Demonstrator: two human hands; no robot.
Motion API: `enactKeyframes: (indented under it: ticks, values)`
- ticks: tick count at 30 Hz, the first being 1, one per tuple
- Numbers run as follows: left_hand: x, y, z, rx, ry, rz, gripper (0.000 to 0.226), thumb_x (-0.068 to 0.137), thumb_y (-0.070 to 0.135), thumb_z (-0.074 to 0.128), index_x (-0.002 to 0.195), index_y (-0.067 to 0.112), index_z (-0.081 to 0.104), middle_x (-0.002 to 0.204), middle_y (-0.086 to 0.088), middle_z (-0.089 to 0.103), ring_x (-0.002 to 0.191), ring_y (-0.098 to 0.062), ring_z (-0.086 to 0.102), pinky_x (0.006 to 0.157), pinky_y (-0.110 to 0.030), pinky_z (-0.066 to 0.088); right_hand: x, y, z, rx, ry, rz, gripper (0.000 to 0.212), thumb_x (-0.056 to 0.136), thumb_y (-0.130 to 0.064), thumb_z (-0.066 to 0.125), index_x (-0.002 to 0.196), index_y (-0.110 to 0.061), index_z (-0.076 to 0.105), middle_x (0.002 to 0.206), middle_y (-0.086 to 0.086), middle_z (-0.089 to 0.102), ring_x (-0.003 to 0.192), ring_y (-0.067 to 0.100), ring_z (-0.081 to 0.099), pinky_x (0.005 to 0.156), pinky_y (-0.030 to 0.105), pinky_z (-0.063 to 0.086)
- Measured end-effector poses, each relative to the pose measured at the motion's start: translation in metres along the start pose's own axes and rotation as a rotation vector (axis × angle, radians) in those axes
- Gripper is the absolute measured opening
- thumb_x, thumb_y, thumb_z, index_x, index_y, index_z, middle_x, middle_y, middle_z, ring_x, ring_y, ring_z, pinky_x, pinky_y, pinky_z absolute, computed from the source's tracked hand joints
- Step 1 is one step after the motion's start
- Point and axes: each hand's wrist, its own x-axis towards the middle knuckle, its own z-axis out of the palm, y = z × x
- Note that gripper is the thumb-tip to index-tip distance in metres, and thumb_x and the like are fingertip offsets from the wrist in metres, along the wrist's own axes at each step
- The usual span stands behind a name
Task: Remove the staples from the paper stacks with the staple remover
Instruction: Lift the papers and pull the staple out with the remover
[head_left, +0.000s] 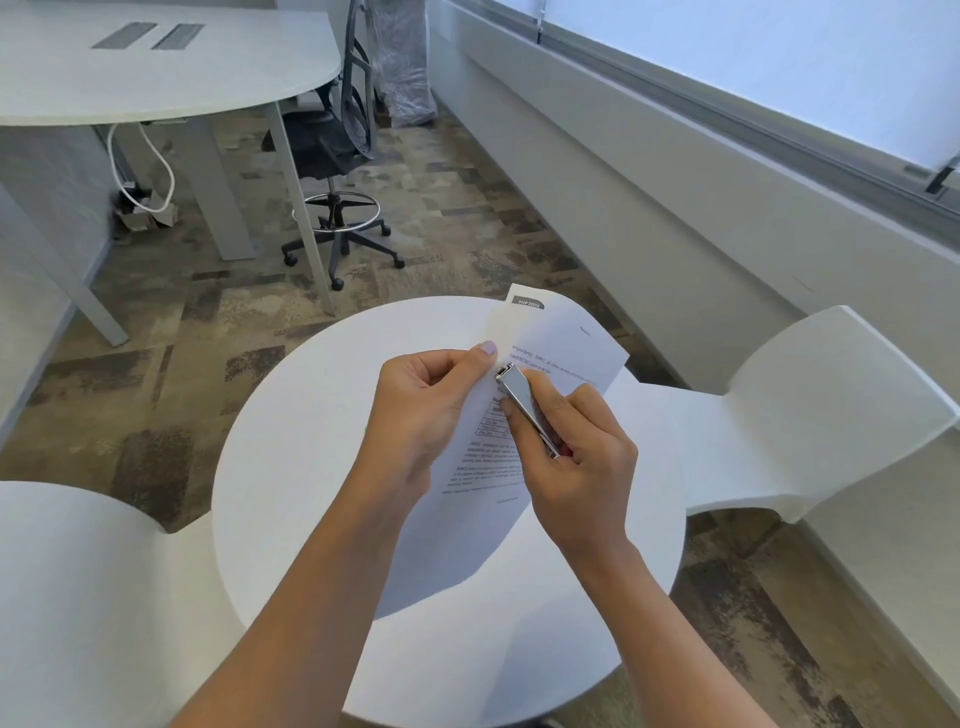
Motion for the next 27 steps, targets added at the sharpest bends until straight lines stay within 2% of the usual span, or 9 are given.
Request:
enactKeyframes:
  ticks: [2, 5, 11, 14, 17, 22, 23, 25, 27]
  values:
    - [0.000, 0.001, 0.000, -0.021, 0.008, -0.017, 0.023, 0.083, 0.040, 0.074, 0.073, 0.020, 0.080, 0.080, 0.004, 0.078, 0.091, -0.029, 0.070, 0.088, -0.047, 0.055, 0.000, -0.001, -0.001, 0.003, -0.009, 0.022, 0.028, 0.085, -0.011, 0.072, 0.114, -0.014, 0.071, 0.067, 0.000, 0.051, 0.057, 0.015, 0.045, 0.045, 0.033, 0.042]
    - [0.000, 0.001, -0.001, -0.007, 0.020, -0.023, 0.025, 0.083, 0.044, 0.073, 0.075, 0.021, 0.079, 0.078, 0.007, 0.078, 0.090, -0.028, 0.069, 0.080, -0.040, 0.055, 0.001, -0.005, -0.003, 0.010, -0.031, 0.033, 0.029, 0.087, -0.014, 0.070, 0.116, -0.013, 0.071, 0.068, 0.001, 0.053, 0.058, 0.017, 0.048, 0.044, 0.033, 0.042]
    - [0.000, -0.003, -0.003, 0.018, 0.006, 0.067, 0.023, 0.085, 0.042, 0.071, 0.073, 0.025, 0.080, 0.073, 0.005, 0.077, 0.064, -0.005, 0.065, 0.067, -0.027, 0.050, 0.008, -0.012, -0.008, -0.064, -0.071, 0.001, 0.029, 0.086, -0.011, 0.071, 0.115, -0.013, 0.071, 0.071, -0.010, 0.047, 0.059, 0.009, 0.045, 0.048, 0.014, 0.039]
    - [0.000, -0.006, -0.002, 0.053, 0.015, 0.100, 0.024, 0.086, 0.046, 0.069, 0.073, 0.029, 0.079, 0.072, 0.009, 0.076, 0.064, -0.006, 0.066, 0.065, -0.026, 0.049, 0.011, -0.013, -0.012, -0.126, -0.125, -0.044, 0.026, 0.086, -0.010, 0.070, 0.112, -0.012, 0.072, 0.070, -0.003, 0.054, 0.061, 0.014, 0.049, 0.046, 0.026, 0.045]
    - [0.001, -0.009, -0.003, 0.042, 0.018, 0.129, 0.023, 0.087, 0.046, 0.068, 0.075, 0.030, 0.079, 0.074, 0.009, 0.076, 0.067, -0.010, 0.067, 0.065, -0.027, 0.049, 0.013, -0.012, -0.013, -0.168, -0.155, -0.086, 0.025, 0.085, -0.009, 0.069, 0.110, -0.011, 0.072, 0.071, -0.001, 0.056, 0.061, 0.012, 0.046, 0.047, 0.021, 0.039]
    - [0.002, -0.008, 0.000, 0.036, -0.027, 0.138, 0.023, 0.087, 0.043, 0.069, 0.076, 0.027, 0.080, 0.080, 0.010, 0.078, 0.067, -0.003, 0.068, 0.059, -0.016, 0.050, 0.005, -0.012, -0.005, -0.083, -0.070, -0.049, 0.026, 0.087, -0.011, 0.068, 0.112, -0.013, 0.072, 0.068, -0.005, 0.049, 0.059, 0.012, 0.045, 0.045, 0.025, 0.041]
    - [0.003, -0.008, 0.000, 0.003, -0.035, 0.127, 0.022, 0.087, 0.041, 0.070, 0.076, 0.025, 0.080, 0.081, 0.008, 0.078, 0.070, -0.004, 0.070, 0.062, -0.017, 0.053, 0.004, -0.011, -0.004, -0.048, -0.040, -0.018, 0.027, 0.087, -0.011, 0.069, 0.113, -0.014, 0.072, 0.067, -0.006, 0.047, 0.058, 0.011, 0.043, 0.046, 0.024, 0.040]
    - [0.004, -0.007, 0.000, -0.055, -0.049, 0.087, 0.021, 0.086, 0.039, 0.072, 0.077, 0.022, 0.080, 0.083, 0.003, 0.079, 0.080, -0.016, 0.073, 0.076, -0.031, 0.059, 0.003, -0.008, -0.002, 0.002, -0.009, 0.031, 0.028, 0.086, -0.014, 0.070, 0.114, -0.015, 0.071, 0.067, -0.006, 0.046, 0.059, 0.010, 0.042, 0.048, 0.022, 0.038]
    - [0.005, -0.005, -0.001, -0.089, -0.054, 0.051, 0.023, 0.085, 0.038, 0.072, 0.076, 0.018, 0.080, 0.084, -0.002, 0.079, 0.081, -0.025, 0.073, 0.082, -0.042, 0.058, 0.005, -0.005, -0.002, 0.033, -0.003, 0.056, 0.028, 0.086, -0.016, 0.071, 0.114, -0.013, 0.071, 0.068, -0.005, 0.048, 0.060, 0.008, 0.043, 0.048, 0.023, 0.039]
